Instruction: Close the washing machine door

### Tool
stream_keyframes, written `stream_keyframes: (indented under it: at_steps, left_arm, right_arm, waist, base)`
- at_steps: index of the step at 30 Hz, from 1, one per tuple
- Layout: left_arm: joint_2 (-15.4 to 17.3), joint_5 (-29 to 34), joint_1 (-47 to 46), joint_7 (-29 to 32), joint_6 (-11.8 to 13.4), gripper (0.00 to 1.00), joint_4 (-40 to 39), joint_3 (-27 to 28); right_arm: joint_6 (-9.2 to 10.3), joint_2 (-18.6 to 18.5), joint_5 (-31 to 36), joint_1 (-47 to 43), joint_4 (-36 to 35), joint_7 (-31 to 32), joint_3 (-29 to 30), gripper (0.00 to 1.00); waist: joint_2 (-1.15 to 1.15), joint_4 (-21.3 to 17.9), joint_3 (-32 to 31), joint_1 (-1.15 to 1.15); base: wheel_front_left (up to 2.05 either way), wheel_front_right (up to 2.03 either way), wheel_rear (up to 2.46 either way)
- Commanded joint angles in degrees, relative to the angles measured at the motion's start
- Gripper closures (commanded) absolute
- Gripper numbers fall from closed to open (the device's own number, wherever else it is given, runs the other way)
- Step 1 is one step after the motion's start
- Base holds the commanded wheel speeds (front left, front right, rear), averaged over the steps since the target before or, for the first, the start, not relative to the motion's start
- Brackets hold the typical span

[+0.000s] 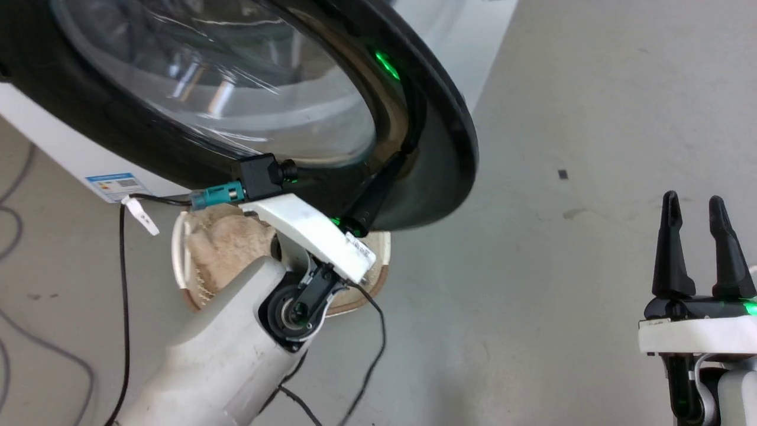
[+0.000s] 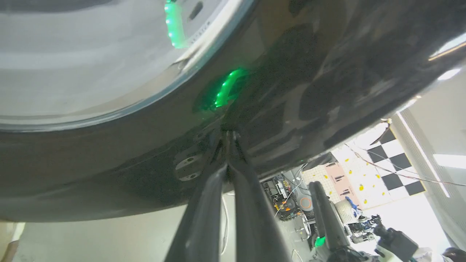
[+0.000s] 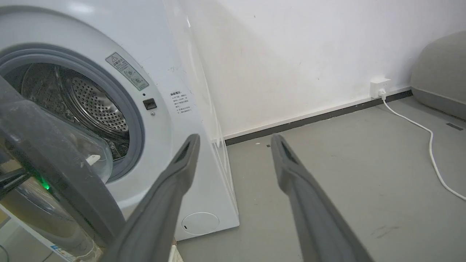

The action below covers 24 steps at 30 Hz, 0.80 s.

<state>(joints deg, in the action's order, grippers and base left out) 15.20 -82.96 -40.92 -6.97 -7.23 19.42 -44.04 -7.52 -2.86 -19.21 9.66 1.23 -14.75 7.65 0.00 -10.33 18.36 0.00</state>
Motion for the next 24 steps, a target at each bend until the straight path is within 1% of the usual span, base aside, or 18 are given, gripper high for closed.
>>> stream_keyframes:
  at_steps: [1, 5, 8, 13, 14, 15, 16, 17, 18, 21, 24]
  left_arm:
    - [0.0, 0.3, -1.1, -0.5, -0.3, 1.00, 0.9, -0.3]
    - [-0.6, 0.0, -2.5, -1.9, -0.3, 1.00, 3.6, -1.7]
    - [-0.2, 0.5, -2.7, -3.0, -0.3, 1.00, 4.5, -3.3]
    - [1.0, 2.1, -1.8, -5.8, -0.3, 1.00, 5.6, -5.2]
    - [1.2, 2.8, -1.6, -6.4, -0.3, 0.67, 6.5, -5.1]
    - [1.4, 3.9, -1.4, -7.0, -0.3, 0.05, 7.7, -4.9]
    - [1.5, 5.3, -1.2, -7.5, -0.3, 0.00, 9.1, -4.2]
    - [1.5, 6.9, -0.9, -7.8, -0.2, 0.00, 10.7, -3.3]
    - [1.5, 9.5, -0.9, -7.9, 0.3, 0.00, 12.1, -1.5]
    - [1.1, 21.9, 0.5, -8.0, 4.7, 0.00, 12.4, 5.9]
    - [0.3, 33.6, 4.4, -8.0, 8.5, 0.00, 8.5, 13.5]
  right_arm:
    - [0.03, 0.0, -0.2, 1.0, 0.1, -0.2, 0.0, 0.00]
    - [0.03, 0.0, -0.3, 0.9, 0.2, -0.2, -0.1, 0.00]
    - [0.03, 0.0, -0.2, 0.6, 0.3, -0.2, 0.2, 0.00]
    - [0.03, 0.0, 0.4, -0.2, 0.6, -0.2, 0.4, 0.00]
    - [0.03, 0.0, 0.6, -0.5, 0.6, -0.2, 0.4, 0.00]
    - [0.03, 0.0, 0.9, -0.7, 0.7, -0.2, 0.4, 0.00]
    - [0.03, 0.0, 1.1, -1.0, 0.6, -0.2, 0.5, 0.00]
    - [0.03, 0.0, 1.3, -1.2, 0.5, -0.2, 0.7, 0.00]
    - [0.03, 0.0, 1.6, -1.5, 0.4, -0.2, 0.8, 0.00]
    - [0.03, 0.0, 2.5, -2.0, 0.0, -0.2, 1.4, 0.00]
    - [0.03, 0.0, 4.3, -2.4, -0.9, -0.2, 1.7, 0.00]
  waist:
    - [0.00, -0.5, 0.4, 0.00]
    - [0.00, -0.8, 0.6, 0.00]
    - [0.00, -0.4, 0.1, 0.00]
    - [0.00, 1.3, -2.2, 0.00]
    - [0.00, 1.7, -2.8, 0.00]
    - [0.00, 2.2, -3.5, 0.00]
    - [0.00, 2.6, -4.2, 0.00]
    - [0.00, 3.2, -5.0, 0.00]
    - [0.00, 3.6, -5.6, 0.00]
    - [0.00, 4.9, -7.4, 0.00]
    - [0.00, 6.3, -9.2, 0.00]
  base:
    - [0.00, 0.00, 0.00]
    - [0.00, 0.00, 0.00]
    - [0.00, 0.00, 0.00]
    - [0.00, 0.00, 0.00]
    - [0.00, 0.00, 0.00]
    - [0.00, 0.00, 0.00]
    - [0.00, 0.00, 0.00]
    - [0.00, 0.00, 0.00]
    - [0.00, 0.00, 0.00]
    - [0.00, 0.00, 0.00]
    - [0.00, 0.00, 0.00]
